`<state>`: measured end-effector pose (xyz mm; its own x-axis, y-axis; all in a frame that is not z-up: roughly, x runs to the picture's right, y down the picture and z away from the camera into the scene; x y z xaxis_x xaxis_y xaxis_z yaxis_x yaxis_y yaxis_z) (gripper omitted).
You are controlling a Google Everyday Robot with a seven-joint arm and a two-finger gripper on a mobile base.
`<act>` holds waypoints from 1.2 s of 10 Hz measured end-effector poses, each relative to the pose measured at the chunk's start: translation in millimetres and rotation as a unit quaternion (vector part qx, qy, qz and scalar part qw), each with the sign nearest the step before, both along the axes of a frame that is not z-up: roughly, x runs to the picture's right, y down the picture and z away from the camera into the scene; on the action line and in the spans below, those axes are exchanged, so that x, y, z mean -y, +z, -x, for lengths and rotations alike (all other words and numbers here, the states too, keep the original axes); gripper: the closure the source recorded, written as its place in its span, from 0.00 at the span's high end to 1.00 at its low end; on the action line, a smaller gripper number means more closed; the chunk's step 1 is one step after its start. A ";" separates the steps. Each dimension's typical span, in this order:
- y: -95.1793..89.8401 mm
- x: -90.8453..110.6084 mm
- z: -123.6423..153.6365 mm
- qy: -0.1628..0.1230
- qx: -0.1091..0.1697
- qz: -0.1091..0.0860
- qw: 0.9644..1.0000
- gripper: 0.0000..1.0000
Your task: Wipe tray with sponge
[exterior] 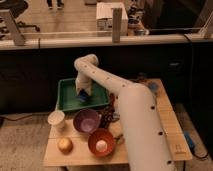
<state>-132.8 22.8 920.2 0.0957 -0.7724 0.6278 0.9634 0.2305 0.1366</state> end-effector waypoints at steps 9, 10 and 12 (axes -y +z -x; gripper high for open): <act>35.3 14.9 -43.0 0.000 -0.033 -0.002 0.999 0.00; 32.1 14.2 -22.5 -0.008 -0.018 -0.003 1.000 0.00; 24.7 8.5 7.7 -0.022 0.001 -0.002 1.000 0.00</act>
